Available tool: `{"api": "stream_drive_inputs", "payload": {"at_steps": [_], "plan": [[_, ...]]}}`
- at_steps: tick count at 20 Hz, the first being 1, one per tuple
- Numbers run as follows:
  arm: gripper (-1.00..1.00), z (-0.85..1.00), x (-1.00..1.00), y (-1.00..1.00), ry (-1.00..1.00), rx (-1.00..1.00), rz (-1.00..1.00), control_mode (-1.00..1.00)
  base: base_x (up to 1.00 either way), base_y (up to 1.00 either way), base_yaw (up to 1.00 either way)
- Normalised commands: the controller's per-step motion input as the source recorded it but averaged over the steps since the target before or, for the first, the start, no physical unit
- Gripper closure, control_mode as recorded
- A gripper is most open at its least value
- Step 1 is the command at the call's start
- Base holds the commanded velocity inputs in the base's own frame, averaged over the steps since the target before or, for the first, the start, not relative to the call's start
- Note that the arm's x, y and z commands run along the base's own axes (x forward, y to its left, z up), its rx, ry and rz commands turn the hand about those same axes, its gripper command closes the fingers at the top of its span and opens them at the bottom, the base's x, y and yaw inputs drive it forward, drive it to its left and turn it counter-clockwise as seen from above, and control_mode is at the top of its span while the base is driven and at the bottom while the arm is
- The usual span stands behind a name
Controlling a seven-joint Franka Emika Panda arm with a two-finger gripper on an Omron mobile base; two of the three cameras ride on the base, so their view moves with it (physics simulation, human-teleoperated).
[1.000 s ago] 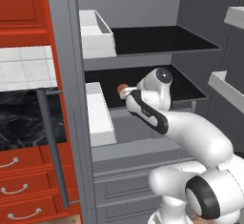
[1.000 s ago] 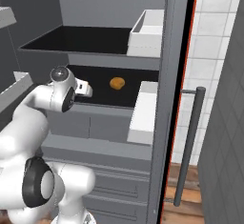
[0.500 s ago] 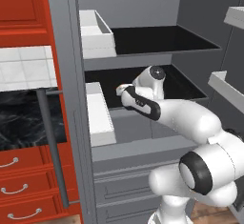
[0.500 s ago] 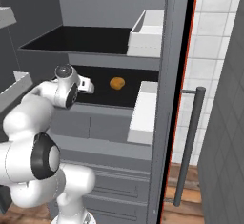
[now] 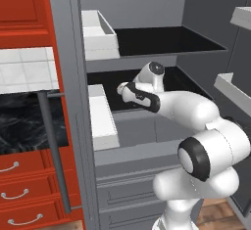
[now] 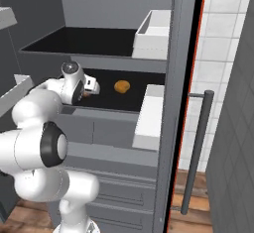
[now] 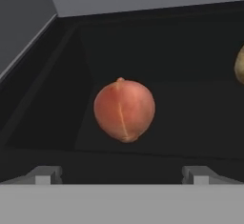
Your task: Gather the onion and potato from the fridge and place them on a tray on the dining counter. Then gather the steak and fish from the fridge and place them on the other tray.
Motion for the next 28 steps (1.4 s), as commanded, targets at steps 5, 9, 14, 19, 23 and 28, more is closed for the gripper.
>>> {"api": "stream_drive_inputs", "payload": {"at_steps": [5,9,14,19,23,28], "plan": [[-1.00,-0.03,0.28,0.05,0.03,0.00,-0.01,-1.00,0.00,0.00,0.00],[-1.00,-0.14,0.30,0.10,0.00,0.00,-0.01,-1.00,0.00,0.00,0.00],[-1.00,-0.14,0.25,0.07,0.00,0.00,-0.02,-1.00,0.00,0.00,0.00],[-1.00,-0.06,0.21,0.03,0.02,0.00,-0.01,-1.00,0.00,0.00,0.00],[-1.00,-0.07,0.19,0.01,0.02,0.00,-0.01,-1.00,0.00,0.00,0.00],[-1.00,-0.09,0.12,0.00,0.01,0.00,0.00,-1.00,0.00,0.00,0.00]]}}
